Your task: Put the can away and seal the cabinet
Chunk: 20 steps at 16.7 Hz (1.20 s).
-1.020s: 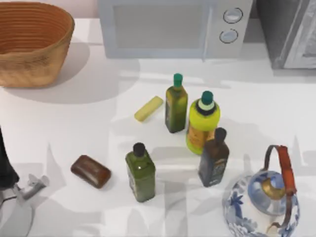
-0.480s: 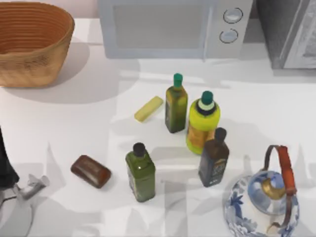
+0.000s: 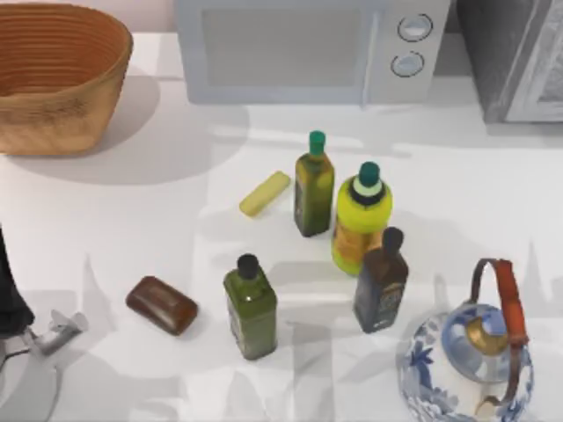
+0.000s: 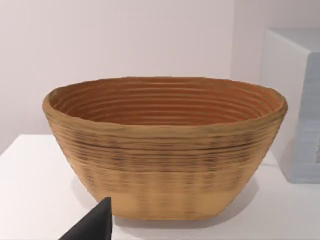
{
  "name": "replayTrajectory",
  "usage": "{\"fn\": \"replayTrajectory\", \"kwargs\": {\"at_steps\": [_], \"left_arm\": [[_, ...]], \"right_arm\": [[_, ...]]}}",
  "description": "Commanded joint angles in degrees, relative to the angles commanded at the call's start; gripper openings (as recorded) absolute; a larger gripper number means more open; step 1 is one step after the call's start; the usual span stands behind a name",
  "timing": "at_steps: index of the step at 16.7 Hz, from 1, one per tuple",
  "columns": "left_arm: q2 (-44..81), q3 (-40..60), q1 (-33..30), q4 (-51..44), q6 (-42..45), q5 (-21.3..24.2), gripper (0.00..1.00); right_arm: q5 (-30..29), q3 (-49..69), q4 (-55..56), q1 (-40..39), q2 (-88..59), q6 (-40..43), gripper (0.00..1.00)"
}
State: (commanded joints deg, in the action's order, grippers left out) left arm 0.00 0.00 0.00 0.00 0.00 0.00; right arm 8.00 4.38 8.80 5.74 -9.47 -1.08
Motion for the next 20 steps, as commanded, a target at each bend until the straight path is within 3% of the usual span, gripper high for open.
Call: {"fn": "replayTrajectory", "kwargs": {"at_steps": [9, 15, 20], "left_arm": [[0.0, 0.0, 0.0, 0.0, 0.0, 0.0, 1.00], [0.0, 0.0, 0.0, 0.0, 0.0, 0.0, 1.00], [0.0, 0.0, 0.0, 0.0, 0.0, 0.0, 1.00]], "right_arm": [[33.2, 13.7, 41.4, 31.5, -47.7, -1.0, 1.00], [45.8, 17.0, 56.4, 48.5, -72.4, -0.3, 1.00], [50.0, 16.7, 60.0, 53.0, -79.4, -0.2, 1.00]]}}
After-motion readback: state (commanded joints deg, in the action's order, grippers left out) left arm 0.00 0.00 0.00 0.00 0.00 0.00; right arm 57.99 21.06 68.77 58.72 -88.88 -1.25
